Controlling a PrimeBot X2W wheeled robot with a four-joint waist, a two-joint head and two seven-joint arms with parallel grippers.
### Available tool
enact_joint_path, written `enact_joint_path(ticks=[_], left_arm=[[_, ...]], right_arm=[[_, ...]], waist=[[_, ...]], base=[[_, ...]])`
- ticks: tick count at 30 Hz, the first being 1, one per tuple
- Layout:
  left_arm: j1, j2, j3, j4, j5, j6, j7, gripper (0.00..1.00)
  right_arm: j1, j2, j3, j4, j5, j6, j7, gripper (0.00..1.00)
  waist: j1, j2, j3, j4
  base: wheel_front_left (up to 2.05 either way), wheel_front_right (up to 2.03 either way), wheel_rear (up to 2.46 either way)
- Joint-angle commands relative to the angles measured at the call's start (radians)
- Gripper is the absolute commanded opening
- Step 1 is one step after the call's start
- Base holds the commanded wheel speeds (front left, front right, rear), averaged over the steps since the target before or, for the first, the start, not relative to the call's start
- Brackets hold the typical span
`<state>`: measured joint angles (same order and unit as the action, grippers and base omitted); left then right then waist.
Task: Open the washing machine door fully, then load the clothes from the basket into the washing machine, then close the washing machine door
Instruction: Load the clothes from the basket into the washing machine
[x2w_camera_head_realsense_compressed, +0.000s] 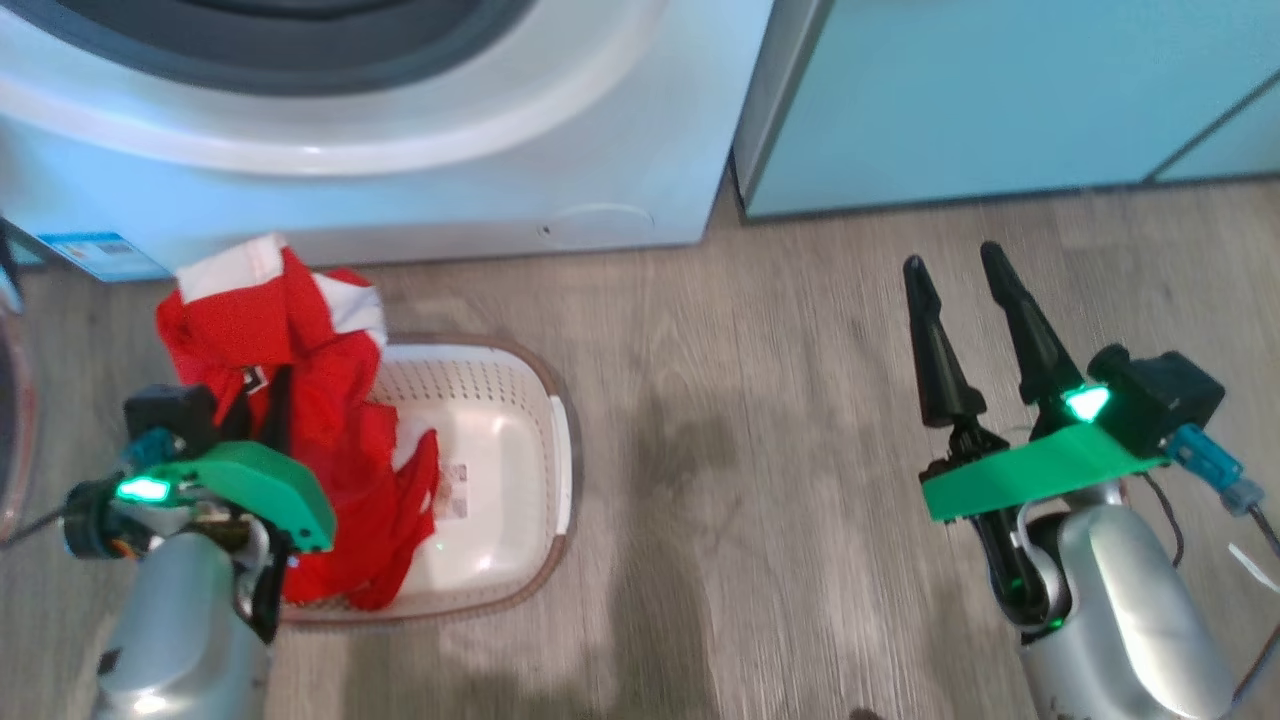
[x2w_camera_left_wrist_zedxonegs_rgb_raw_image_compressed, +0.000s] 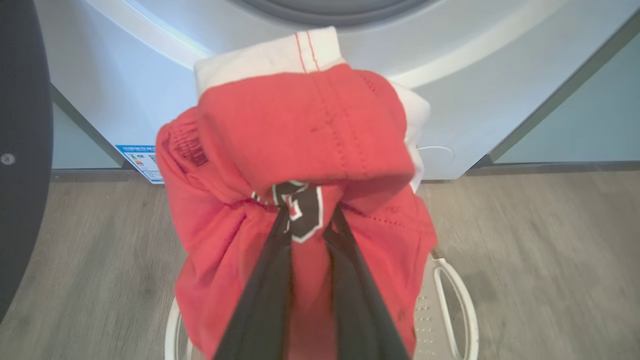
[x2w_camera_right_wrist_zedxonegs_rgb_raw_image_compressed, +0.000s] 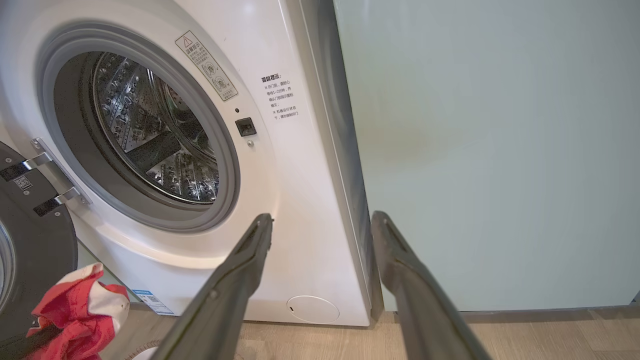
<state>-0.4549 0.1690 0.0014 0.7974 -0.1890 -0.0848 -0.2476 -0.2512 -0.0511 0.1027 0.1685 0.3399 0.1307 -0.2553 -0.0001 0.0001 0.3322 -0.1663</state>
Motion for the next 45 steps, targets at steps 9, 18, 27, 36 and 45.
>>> enact_joint_path(ticks=[9, 18, 27, 36, 45], left_arm=[[0.204, -0.092, 0.092, -0.409, 0.02, -0.024, -0.014, 0.0], [0.337, -0.118, 0.089, -0.588, -0.002, -0.039, -0.014, 0.0], [0.42, -0.119, 0.049, -0.634, -0.069, -0.034, -0.014, 0.0], [0.411, -0.119, 0.053, -0.663, -0.073, -0.034, -0.014, 0.0], [0.377, -0.119, 0.078, -0.706, -0.081, -0.037, -0.014, 0.0]], right_arm=[[0.06, 0.001, 0.005, -0.014, -0.028, 0.0, -0.006, 1.0], [0.104, 0.001, 0.005, -0.004, -0.026, 0.0, -0.006, 1.0], [0.127, 0.001, 0.006, 0.002, -0.016, 0.0, -0.006, 1.0], [0.126, 0.001, 0.009, 0.001, -0.009, 0.0, -0.006, 1.0], [0.11, 0.001, 0.013, -0.012, -0.021, 0.0, -0.006, 1.0]], waist=[[0.0001, -0.0001, -0.161, 0.053], [0.0001, -0.0001, -0.231, 0.058], [0.0001, -0.0001, -0.272, 0.044], [0.0001, -0.0001, -0.27, 0.035], [0.0001, -0.0001, -0.199, 0.004]], base=[[0.0, 0.0, 0.0], [0.0, 0.0, 0.0], [0.0, 0.0, 0.0], [0.0, 0.0, 0.0], [0.0, 0.0, 0.0]])
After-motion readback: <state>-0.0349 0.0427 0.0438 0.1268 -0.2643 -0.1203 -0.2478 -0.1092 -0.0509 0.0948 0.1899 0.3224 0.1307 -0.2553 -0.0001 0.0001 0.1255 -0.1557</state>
